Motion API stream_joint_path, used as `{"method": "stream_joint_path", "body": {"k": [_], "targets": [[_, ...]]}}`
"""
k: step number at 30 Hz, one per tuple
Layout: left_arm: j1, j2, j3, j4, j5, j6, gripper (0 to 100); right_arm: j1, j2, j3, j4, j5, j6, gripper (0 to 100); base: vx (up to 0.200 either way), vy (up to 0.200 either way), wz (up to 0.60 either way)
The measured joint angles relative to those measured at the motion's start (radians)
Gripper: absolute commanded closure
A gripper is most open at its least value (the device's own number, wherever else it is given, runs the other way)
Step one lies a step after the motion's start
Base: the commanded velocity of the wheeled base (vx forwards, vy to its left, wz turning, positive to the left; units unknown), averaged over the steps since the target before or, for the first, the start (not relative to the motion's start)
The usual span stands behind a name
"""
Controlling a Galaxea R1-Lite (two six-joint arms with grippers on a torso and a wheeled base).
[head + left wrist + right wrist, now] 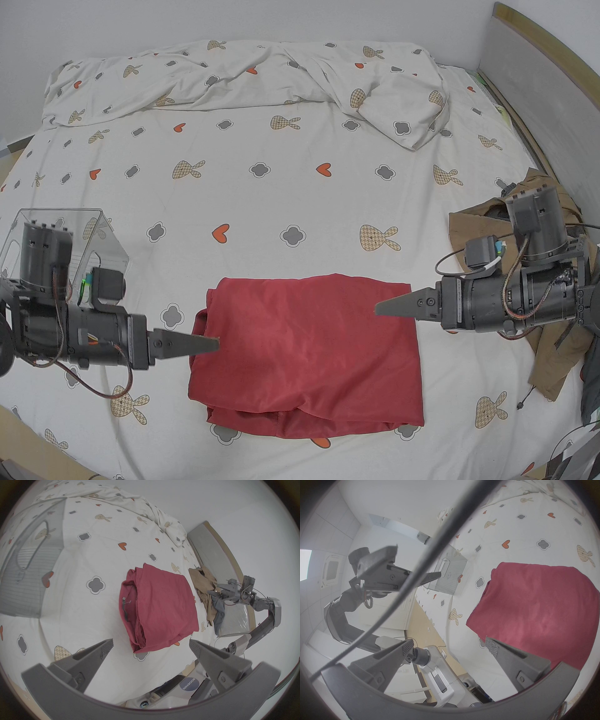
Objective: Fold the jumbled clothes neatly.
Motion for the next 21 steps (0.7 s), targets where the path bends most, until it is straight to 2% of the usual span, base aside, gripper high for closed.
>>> {"method": "stream_joint_path", "body": {"k": [7, 11, 15, 21], "targets": [[0.033, -0.012, 0.146, 0.0, 0.074, 0.101, 0, -0.088, -0.02, 0.104, -0.161, 0.008, 0.001, 0, 0.0, 0.0, 0.0], [0.071, -0.075, 0.196, 0.001, 0.091, 0.089, 0, -0.122, -0.004, 0.126, -0.214, 0.002, 0.004, 0, 0.0, 0.0, 0.0], [0.093, -0.137, 0.226, -0.003, 0.097, 0.071, 0, -0.167, 0.017, 0.134, -0.251, -0.034, 0.003, 0, 0.0, 0.0, 0.0], [0.111, -0.189, 0.291, -0.03, 0.073, 0.077, 0, -0.214, 0.031, 0.18, -0.316, -0.044, -0.001, 0, 0.0, 0.0, 0.0]]}}
